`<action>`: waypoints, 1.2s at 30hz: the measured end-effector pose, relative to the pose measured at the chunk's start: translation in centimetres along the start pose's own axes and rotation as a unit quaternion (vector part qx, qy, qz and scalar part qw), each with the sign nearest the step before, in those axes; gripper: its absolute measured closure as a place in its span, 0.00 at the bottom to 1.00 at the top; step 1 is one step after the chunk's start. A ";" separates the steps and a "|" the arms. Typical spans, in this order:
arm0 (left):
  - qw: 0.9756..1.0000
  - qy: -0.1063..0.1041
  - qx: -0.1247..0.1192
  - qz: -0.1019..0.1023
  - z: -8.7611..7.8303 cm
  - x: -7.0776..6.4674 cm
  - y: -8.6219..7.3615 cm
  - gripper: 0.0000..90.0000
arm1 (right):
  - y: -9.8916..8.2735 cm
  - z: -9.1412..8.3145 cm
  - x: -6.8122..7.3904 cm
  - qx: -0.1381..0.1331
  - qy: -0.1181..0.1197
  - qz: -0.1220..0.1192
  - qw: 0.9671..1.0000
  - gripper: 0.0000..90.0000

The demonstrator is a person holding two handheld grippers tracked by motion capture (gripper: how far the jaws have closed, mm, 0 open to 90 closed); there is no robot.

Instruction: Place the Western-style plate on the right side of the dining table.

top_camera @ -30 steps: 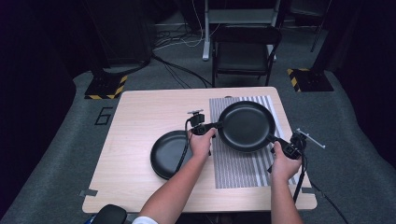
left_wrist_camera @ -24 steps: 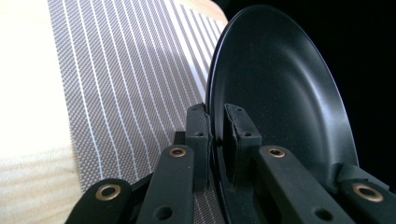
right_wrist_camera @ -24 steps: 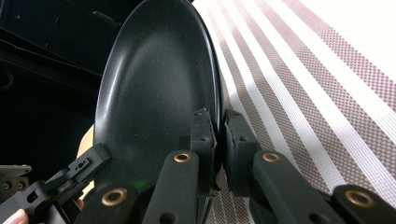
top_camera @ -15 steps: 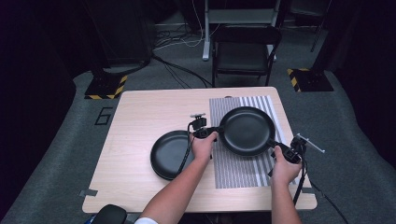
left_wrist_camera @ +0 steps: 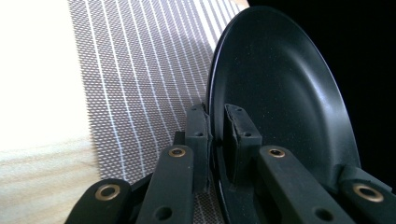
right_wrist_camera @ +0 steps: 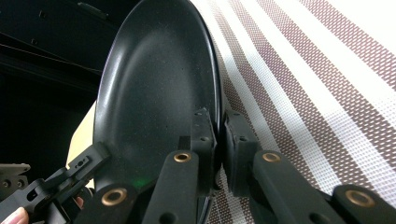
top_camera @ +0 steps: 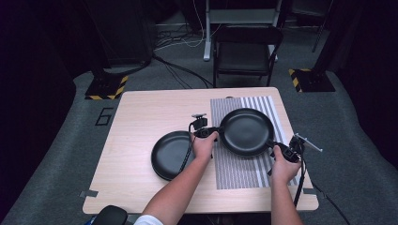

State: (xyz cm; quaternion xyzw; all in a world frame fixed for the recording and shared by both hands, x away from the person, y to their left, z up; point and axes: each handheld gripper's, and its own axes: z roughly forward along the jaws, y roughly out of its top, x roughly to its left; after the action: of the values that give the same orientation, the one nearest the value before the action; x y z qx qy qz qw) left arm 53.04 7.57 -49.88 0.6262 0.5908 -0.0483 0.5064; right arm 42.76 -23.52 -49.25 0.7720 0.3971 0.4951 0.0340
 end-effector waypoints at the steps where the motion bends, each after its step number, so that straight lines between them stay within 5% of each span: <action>1: 1.000 0.002 0.000 0.000 0.0 0.0 0.0 0.90 | 0.0 0.1 0.0 0.003 -0.002 0.002 1.000 0.93; 36: 0.998 0.049 0.044 0.011 2.1 -0.3 -0.5 0.88 | -0.3 1.1 -1.9 0.022 -0.023 0.028 0.999 0.92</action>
State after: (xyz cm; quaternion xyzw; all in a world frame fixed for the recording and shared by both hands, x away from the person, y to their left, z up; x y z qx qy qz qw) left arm 53.70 5.79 -51.02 0.6559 0.6056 -0.0378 0.4491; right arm 43.12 -24.21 -51.39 0.7944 0.3854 0.4692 0.0127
